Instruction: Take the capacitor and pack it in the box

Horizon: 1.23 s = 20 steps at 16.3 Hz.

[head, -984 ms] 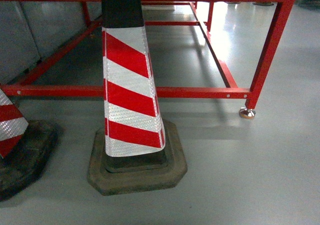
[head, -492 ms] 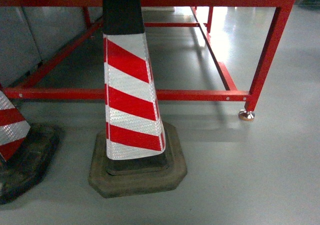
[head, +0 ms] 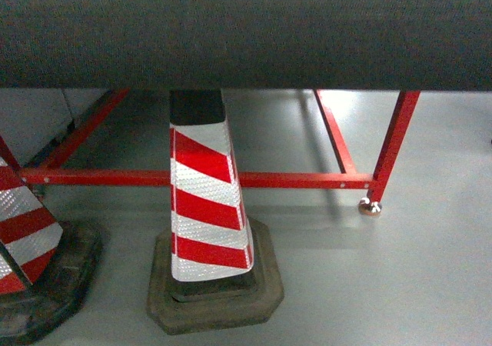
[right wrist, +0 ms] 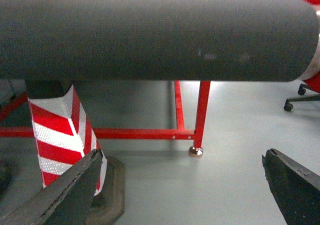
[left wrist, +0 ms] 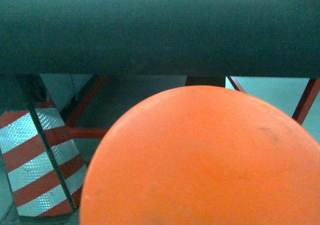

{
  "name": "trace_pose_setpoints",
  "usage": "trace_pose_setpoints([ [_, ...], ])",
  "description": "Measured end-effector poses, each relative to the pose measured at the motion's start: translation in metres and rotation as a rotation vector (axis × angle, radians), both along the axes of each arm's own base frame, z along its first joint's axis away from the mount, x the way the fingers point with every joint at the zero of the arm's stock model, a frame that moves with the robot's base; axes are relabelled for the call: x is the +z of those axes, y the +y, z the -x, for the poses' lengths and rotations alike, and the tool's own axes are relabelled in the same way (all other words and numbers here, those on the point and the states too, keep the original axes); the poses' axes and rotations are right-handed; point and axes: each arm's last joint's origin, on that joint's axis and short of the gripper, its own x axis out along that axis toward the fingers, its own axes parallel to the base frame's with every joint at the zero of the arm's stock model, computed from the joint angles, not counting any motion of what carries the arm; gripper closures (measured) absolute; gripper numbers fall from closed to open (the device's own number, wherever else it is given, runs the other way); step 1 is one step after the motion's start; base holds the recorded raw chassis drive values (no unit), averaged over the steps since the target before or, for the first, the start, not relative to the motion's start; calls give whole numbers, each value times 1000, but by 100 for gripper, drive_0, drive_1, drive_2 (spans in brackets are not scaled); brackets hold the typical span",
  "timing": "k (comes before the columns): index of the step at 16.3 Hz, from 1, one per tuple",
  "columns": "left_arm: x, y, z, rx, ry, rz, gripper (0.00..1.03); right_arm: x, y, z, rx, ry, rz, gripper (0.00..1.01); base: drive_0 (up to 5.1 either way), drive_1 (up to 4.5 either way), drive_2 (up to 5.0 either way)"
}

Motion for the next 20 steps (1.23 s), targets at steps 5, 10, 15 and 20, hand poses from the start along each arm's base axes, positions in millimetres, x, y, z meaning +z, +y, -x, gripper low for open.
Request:
trace_pose_setpoints([
  [5, 0, 0, 0, 1, 0, 0, 60, 0, 0, 0, 1, 1, 2, 3, 0, 0, 0],
  [10, 0, 0, 0, 1, -1, 0, 60, 0, 0, 0, 1, 0, 2, 3, 0, 0, 0],
  [15, 0, 0, 0, 0, 0, 0, 60, 0, 0, 0, 0, 1, -1, 3, 0, 0, 0],
  [20, 0, 0, 0, 0, -1, 0, 60, 0, 0, 0, -1, -2, 0, 3, 0, 0, 0],
])
